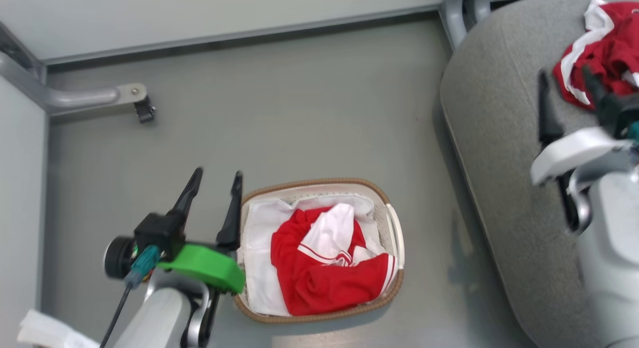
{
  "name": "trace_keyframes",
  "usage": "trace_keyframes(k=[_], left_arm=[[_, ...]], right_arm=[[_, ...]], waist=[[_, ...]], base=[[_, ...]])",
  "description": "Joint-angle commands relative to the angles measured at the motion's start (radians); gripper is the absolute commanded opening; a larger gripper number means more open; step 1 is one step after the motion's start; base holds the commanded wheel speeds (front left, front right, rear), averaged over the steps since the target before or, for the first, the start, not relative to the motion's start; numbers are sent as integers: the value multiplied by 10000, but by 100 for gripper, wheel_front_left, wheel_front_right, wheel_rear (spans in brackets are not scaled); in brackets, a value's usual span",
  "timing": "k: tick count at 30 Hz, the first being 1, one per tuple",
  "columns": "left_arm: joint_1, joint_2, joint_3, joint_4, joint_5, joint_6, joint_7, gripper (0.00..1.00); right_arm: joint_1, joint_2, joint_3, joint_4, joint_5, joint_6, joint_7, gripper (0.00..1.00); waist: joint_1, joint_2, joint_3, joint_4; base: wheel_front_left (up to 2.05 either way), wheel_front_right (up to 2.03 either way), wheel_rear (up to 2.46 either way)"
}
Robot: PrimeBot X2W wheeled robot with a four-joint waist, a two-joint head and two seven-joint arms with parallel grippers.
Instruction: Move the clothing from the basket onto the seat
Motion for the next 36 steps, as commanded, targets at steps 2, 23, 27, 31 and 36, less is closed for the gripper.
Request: trace_keyframes(k=[2, 23, 27, 31, 36], left_arm=[[685, -68, 466, -24, 144, -65, -7, 100], [3411, -1188, 2945, -338, 1190, -814, -8, 100], [3496, -1291, 3144, -313, 1332, -952, -8, 100], [3486, -1401, 3241, -247, 1478, -1070, -9, 100], [3406, -1476, 3352, -155, 1611, -1204, -9, 100]], right_arm=[[753, 341, -25, -266, -81, -14, -88, 100], [5389, 1715, 818, -2867, 459, -14, -135, 100], [5552, 1718, 969, -2879, 577, -14, -136, 100], [5574, 1719, 968, -2827, 541, -14, -135, 100], [5480, 1720, 953, -2747, 559, -14, -135, 100]], waist=[[1, 0, -861, 668], [1, 0, -2032, 819], [1, 0, -2052, 798], [1, 0, -2053, 806], [1, 0, -2037, 816]], base=[[0, 0, 0], [0, 0, 0], [0, 0, 0], [0, 0, 0], [0, 0, 0]])
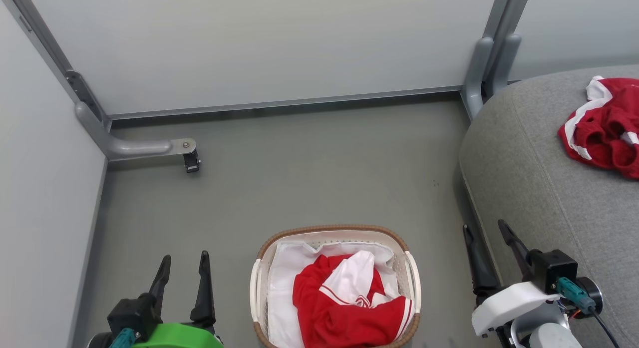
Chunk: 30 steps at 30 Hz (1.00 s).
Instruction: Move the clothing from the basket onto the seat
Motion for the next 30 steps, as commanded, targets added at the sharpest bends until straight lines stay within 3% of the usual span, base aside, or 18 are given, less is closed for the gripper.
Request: trace_keyframes(k=[1, 19, 25, 30], left_arm=[[50, -18, 66, 13, 133, -83, -9, 100], [-405, -210, 91, 233, 576, -382, -9, 100], [-1323, -150, -297, 444, 872, -559, -9, 100], [-2795, 13, -1163, 1222, 1142, -773, 248, 100]], right_arm=[[36, -33, -4, 49, 5, -14, -47, 100], [-270, -33, -237, -103, -110, -14, -47, 100], [-685, -33, -526, -401, -315, -14, -47, 100], [-1180, -33, -813, -765, -623, -14, -47, 100]], waist=[[1, 0, 5, -1], [1, 0, 434, -8], [1, 0, 1234, -103], [1, 0, 2365, -250]], base=[[0, 0, 0], [0, 0, 0], [0, 0, 0], [0, 0, 0]])
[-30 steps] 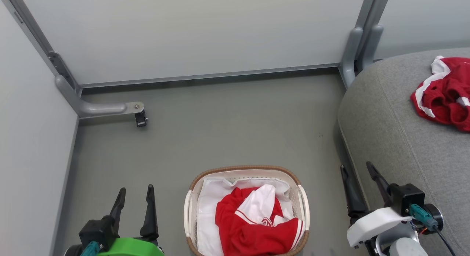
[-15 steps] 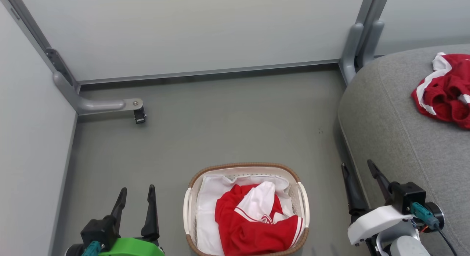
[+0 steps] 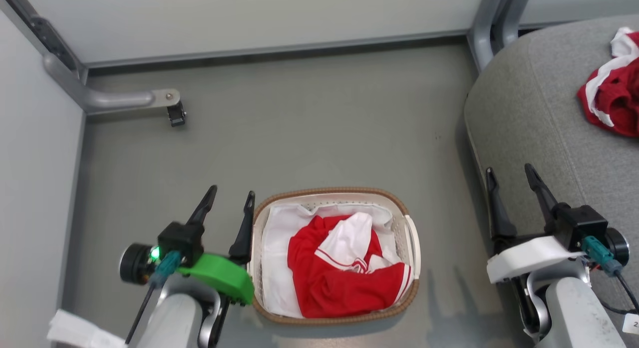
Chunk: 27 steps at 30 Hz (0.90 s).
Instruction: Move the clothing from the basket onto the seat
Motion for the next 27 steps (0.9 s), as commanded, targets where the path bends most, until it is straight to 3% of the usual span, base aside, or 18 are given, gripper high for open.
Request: trace_keyframes(k=[1, 6, 17, 27], left_arm=[[-571, 83, -249, 243, 117, -63, 93, 100], [-2153, 81, -1600, 1440, 260, -130, 389, 100], [-4454, 427, -5519, 4083, -916, -134, 994, 100], [-5512, 946, -8495, 4984, -2188, -134, 1365, 100]], right_arm=[[-223, -33, -56, -116, -143, -14, -49, 100], [-845, -33, -43, -373, -298, -14, -48, 100], [-1920, -25, 565, -965, -9, -14, -48, 100], [-2466, -24, 1166, -1434, 631, -14, -48, 100]], waist=[[0, 0, 1071, -206], [0, 0, 2319, -619], [0, 0, 4666, -1782], [0, 0, 5971, -2651]], base=[[0, 0, 0], [0, 0, 0], [0, 0, 0], [0, 0, 0]])
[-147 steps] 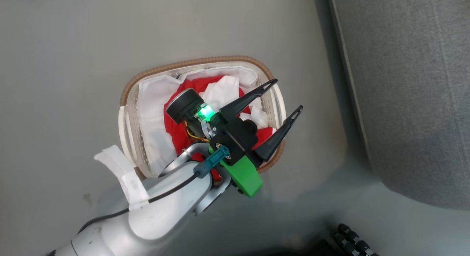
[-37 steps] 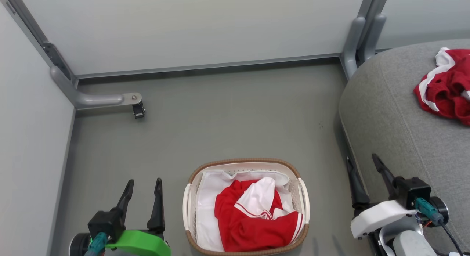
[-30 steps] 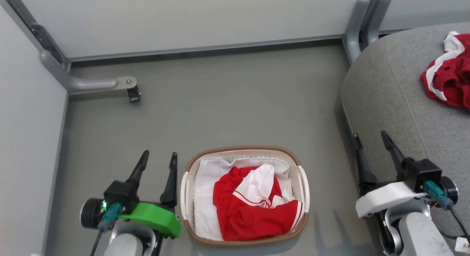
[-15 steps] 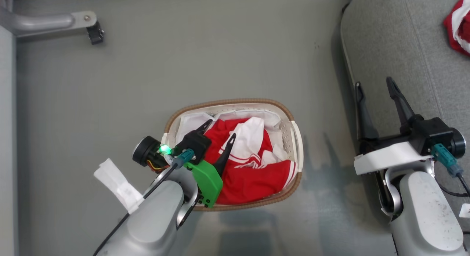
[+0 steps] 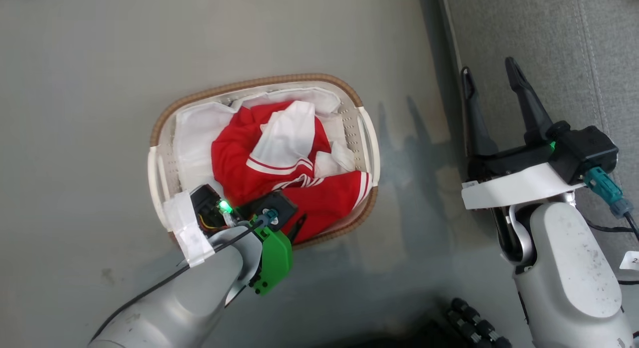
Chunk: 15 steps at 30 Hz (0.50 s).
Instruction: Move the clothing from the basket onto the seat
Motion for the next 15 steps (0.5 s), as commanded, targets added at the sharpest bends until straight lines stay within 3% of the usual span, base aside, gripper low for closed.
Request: trace_keyframes(k=[1, 15], left_arm=[[-331, 183, -219, 44, -220, -19, 17, 100], [-1434, 588, -1324, 1166, -1043, -20, 222, 100]], right_arm=[[-159, -9, 85, -92, 97, -14, -48, 100], [-344, -13, 606, -511, 600, -14, -48, 100]], waist=[[-1, -1, 1009, -958], [-1, -1, 1671, -1595]], base=[[0, 0, 0], [0, 0, 0]])
